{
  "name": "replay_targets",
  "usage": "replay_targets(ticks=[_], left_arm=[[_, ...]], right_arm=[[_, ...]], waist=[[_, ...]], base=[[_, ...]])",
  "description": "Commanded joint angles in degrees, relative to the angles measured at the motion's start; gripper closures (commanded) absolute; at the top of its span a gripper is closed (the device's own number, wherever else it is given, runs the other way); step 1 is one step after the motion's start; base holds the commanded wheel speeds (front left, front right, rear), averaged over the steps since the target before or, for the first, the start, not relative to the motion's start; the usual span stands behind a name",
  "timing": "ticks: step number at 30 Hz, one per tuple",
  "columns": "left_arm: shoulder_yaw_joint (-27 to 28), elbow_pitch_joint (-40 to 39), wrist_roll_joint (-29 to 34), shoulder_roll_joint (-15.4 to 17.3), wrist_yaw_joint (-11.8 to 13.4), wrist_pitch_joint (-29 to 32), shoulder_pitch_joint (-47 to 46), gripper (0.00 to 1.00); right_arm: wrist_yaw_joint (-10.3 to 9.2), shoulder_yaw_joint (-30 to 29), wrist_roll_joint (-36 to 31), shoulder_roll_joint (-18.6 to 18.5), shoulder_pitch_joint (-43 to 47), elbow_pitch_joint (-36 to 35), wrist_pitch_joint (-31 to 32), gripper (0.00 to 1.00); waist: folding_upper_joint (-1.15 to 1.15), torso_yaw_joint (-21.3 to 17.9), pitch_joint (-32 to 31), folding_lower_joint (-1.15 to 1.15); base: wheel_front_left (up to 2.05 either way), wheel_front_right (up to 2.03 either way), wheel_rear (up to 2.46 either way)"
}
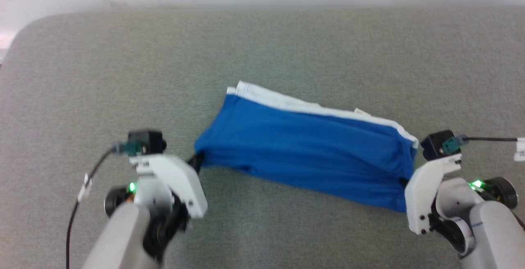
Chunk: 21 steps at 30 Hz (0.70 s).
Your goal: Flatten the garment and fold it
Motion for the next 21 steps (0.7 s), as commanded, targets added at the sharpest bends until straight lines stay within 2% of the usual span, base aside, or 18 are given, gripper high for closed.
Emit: replay_targets(ticks=[1,6,12,13,14,15,18,21], left_arm=[[0.51,-1.80,-0.31,0.61,1.13,-0.45,2.95,1.00],[-0.29,-8.86,-1.89,-0.44,3.56,0.74,12.65,1.00],[-2.56,-12.21,-3.18,-2.03,5.24,3.12,19.04,1.00],[-2.44,-12.47,-3.27,-2.31,5.45,2.84,19.06,0.84],[-2.31,-12.70,-3.18,-2.41,5.62,2.51,18.89,0.00],[-2.21,-12.94,-2.86,-2.26,5.74,2.21,18.58,0.00],[-1.01,-14.29,-2.55,-1.85,5.86,0.87,17.03,0.00],[1.19,-16.45,-2.17,-0.66,4.83,-2.21,14.93,0.00]], right_arm=[[-0.14,0.23,0.85,-1.42,1.30,-0.37,0.56,1.00],[-0.14,0.81,2.84,-4.92,2.92,-1.15,1.75,1.00],[-0.14,0.12,3.77,-6.43,3.34,-1.39,3.13,1.00],[-0.14,0.28,4.01,-6.49,3.31,-1.47,3.19,1.00],[-0.14,0.34,4.39,-6.42,3.28,-1.52,3.19,0.80],[-0.14,0.40,4.58,-6.36,3.27,-1.59,3.25,0.00],[-0.14,-0.27,5.73,-5.56,3.53,-2.51,3.56,0.00],[-0.14,-1.86,6.62,-4.59,3.80,-4.95,4.02,0.00]], waist=[[0.00,1.19,-1.26,-0.01],[0.00,2.24,-2.47,-0.01],[0.00,2.92,-3.18,-0.01],[0.00,2.95,-3.28,-0.01],[0.00,2.95,-3.38,-0.01],[0.00,2.90,-3.50,-0.01],[0.00,2.72,-3.92,-0.01],[0.00,2.32,-4.16,-0.01]], base=[[0.00,0.00,0.00],[0.00,0.00,0.00],[0.00,0.00,0.00],[0.00,0.00,0.00],[0.00,0.00,0.00],[0.00,0.00,0.00],[0.00,0.00,0.00],[0.00,0.00,0.00]])
